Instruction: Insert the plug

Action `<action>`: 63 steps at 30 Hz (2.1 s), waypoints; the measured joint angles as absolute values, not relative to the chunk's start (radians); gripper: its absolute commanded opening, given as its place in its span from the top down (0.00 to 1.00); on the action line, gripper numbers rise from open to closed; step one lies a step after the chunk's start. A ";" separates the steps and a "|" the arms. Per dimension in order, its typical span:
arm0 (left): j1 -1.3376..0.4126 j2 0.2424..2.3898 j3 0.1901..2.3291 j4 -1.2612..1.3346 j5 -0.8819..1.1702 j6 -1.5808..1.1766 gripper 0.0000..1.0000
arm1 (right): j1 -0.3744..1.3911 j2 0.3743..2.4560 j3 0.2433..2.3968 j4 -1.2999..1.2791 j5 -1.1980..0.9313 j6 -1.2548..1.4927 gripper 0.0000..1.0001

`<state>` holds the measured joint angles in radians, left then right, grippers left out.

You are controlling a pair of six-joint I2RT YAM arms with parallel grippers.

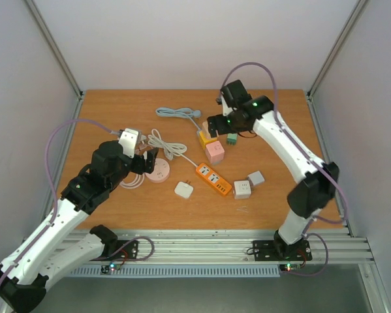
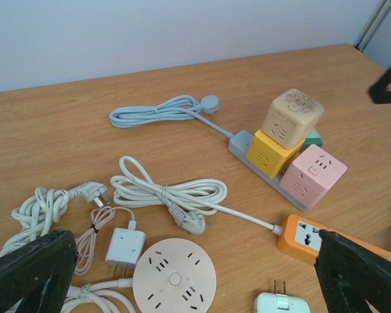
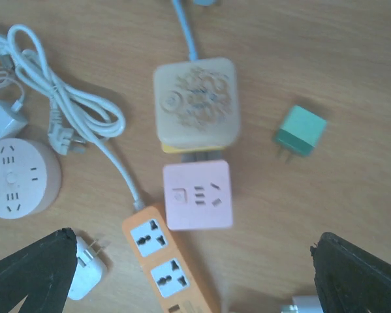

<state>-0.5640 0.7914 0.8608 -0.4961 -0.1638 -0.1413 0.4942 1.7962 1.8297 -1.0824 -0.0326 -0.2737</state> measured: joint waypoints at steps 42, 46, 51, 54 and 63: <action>-0.564 0.805 0.847 -0.430 0.071 -0.325 0.01 | 0.551 1.464 0.919 -0.897 0.043 0.130 0.42; -0.564 0.805 0.847 -0.430 0.071 -0.329 0.01 | 0.551 1.464 0.919 -0.894 0.049 0.130 0.49; -0.564 0.805 0.847 -0.430 0.073 -0.330 0.01 | 0.551 1.452 0.914 -0.889 0.047 0.123 0.50; -0.564 0.805 0.847 -0.430 0.081 -0.332 0.01 | 0.551 1.413 0.912 -0.890 0.020 0.100 0.50; -0.564 0.805 0.846 -0.426 0.141 -0.340 0.01 | 0.551 1.281 0.991 -0.866 -0.245 -0.040 0.50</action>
